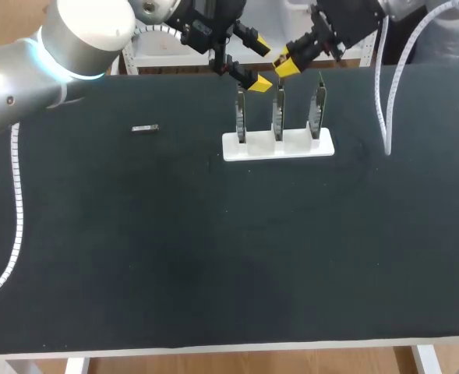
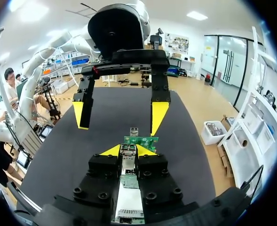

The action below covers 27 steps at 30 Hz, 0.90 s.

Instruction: Pick up the optical module with the left hand, and insert it into the network port with the right hand.

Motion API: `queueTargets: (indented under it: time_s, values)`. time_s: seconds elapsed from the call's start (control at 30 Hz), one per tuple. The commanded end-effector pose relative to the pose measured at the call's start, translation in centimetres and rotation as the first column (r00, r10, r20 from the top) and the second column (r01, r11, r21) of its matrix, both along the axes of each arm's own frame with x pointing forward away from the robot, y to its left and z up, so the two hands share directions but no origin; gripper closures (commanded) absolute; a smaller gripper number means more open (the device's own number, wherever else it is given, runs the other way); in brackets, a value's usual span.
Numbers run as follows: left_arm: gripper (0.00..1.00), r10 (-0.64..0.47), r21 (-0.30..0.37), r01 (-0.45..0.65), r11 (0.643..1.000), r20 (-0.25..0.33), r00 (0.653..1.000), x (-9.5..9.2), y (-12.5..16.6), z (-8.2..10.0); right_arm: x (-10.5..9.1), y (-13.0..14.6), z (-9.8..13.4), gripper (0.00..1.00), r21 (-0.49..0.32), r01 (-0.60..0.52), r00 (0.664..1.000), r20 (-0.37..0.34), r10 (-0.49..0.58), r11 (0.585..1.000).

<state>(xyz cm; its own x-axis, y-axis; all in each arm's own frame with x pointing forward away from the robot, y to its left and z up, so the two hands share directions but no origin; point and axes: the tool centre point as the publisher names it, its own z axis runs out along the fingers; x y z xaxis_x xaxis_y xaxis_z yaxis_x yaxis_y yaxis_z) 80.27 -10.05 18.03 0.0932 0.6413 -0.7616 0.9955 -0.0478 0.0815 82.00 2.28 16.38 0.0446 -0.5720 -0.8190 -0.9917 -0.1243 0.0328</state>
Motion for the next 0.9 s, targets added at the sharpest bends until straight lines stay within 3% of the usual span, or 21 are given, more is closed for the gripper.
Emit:
queueTargets:
  time_s: [0.03,0.9]
  values:
    - [0.00,0.002,0.004,-0.002,1.000,0.000,1.000,-0.05,-0.06,0.05,-0.60,0.05,-0.26,1.00,0.000,0.008,1.000,0.003,-0.008,1.000]
    - [0.00,0.002,0.004,-0.002,1.000,0.000,1.000,-0.05,-0.06,0.05,0.06,-0.10,-0.59,1.00,-0.005,0.006,1.000,-0.005,-0.006,1.000]
